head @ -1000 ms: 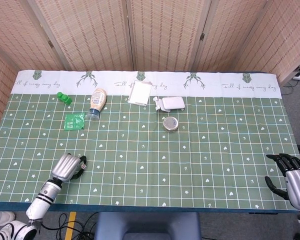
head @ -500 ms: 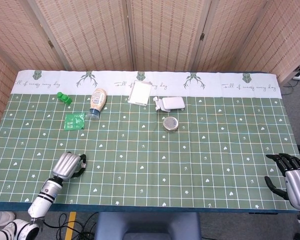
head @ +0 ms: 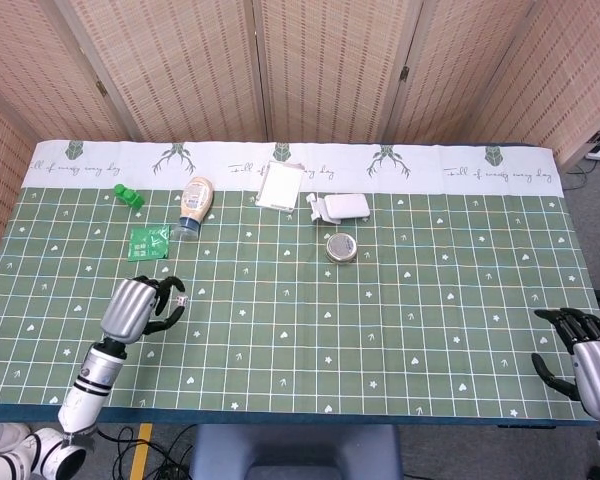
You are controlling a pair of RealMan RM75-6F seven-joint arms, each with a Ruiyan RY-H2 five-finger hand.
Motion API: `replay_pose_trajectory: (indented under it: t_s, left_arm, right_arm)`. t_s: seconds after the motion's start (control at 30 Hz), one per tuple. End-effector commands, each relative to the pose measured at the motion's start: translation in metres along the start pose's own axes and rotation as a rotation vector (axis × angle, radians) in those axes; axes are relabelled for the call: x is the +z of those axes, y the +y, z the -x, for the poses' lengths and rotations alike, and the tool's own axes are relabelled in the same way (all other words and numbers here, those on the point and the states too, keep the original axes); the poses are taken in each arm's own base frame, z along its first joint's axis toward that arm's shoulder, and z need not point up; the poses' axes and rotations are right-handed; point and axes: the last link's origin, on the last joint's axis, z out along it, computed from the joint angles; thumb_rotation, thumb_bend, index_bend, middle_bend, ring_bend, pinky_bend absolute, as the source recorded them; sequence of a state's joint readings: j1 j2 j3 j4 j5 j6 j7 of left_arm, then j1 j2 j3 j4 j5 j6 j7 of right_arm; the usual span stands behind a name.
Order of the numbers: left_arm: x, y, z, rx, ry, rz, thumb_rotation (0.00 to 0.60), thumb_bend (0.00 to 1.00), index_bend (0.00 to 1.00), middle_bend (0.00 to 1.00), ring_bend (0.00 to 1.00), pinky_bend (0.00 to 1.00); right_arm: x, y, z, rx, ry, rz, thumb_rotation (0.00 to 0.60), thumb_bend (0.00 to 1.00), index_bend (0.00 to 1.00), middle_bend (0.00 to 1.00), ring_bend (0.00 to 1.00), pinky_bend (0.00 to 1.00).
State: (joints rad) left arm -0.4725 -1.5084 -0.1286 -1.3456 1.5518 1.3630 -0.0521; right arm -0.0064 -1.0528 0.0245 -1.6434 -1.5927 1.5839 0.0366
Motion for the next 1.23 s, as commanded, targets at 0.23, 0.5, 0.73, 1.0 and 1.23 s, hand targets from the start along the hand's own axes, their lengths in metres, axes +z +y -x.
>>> replay_pose_trajectory:
  t_s: [0.23, 0.5, 0.73, 1.0, 1.23]
  left_arm:
    - [0.001, 0.009, -0.03, -0.138, 0.251, 0.015, 0.6, 0.17, 0.0, 0.69, 0.62, 0.69]
    - [-0.016, -0.016, -0.034, -0.032, 0.14, -0.085, 0.6, 0.17, 0.11, 0.66, 0.56, 0.69]
    - [-0.045, -0.028, -0.049, 0.089, -0.008, -0.224, 0.6, 0.17, 0.18, 0.55, 0.46, 0.56]
    - [-0.087, -0.046, -0.063, 0.142, -0.007, -0.356, 0.6, 0.17, 0.22, 0.54, 0.45, 0.53]
    - [-0.123, -0.052, -0.071, 0.182, 0.014, -0.435, 0.6, 0.17, 0.23, 0.54, 0.45, 0.51]
  right_arm:
    - [0.001, 0.001, 0.001, 0.004, -0.001, -0.002, 0.6, 0.27, 0.27, 0.32, 0.23, 0.26]
    - [0.003, 0.0, 0.001, 0.002, -0.005, -0.009, 0.6, 0.27, 0.27, 0.32, 0.23, 0.26]
    - [0.004, -0.002, 0.003, 0.004, -0.024, -0.019, 0.6, 0.27, 0.27, 0.32, 0.23, 0.26]
    - [0.008, -0.005, 0.004, 0.011, -0.029, -0.044, 0.6, 0.27, 0.27, 0.32, 0.23, 0.26]
    - [0.013, -0.008, 0.009, 0.024, -0.04, -0.07, 0.6, 0.27, 0.27, 0.32, 0.23, 0.26]
